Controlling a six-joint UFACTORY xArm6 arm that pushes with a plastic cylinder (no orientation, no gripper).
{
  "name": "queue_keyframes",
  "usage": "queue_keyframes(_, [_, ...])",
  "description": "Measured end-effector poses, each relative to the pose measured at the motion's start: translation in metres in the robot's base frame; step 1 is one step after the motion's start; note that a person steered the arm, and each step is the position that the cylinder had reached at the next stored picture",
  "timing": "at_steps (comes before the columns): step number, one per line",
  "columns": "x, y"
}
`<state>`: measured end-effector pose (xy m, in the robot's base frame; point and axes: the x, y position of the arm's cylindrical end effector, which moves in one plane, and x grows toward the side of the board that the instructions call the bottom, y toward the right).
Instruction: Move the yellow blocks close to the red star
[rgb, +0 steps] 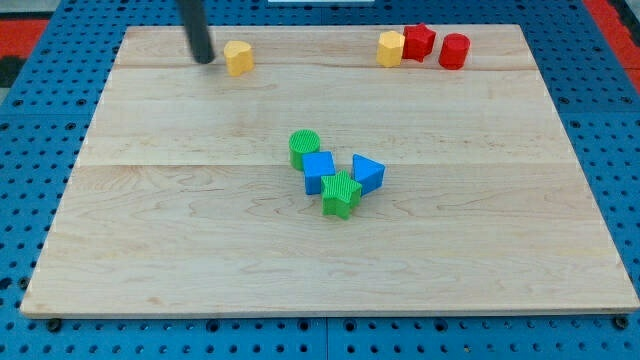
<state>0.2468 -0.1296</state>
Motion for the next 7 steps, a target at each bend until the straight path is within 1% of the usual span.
queue_keyframes(1, [-0.006, 0.071])
queue_keyframes(2, [0.021, 0.125])
queue_keyframes(3, [0.036, 0.093])
queue_keyframes(4, [0.043, 0.159])
queue_keyframes(5, [0.049, 0.182])
queue_keyframes(6, [0.097, 0.173])
queue_keyframes(7, [0.060, 0.201])
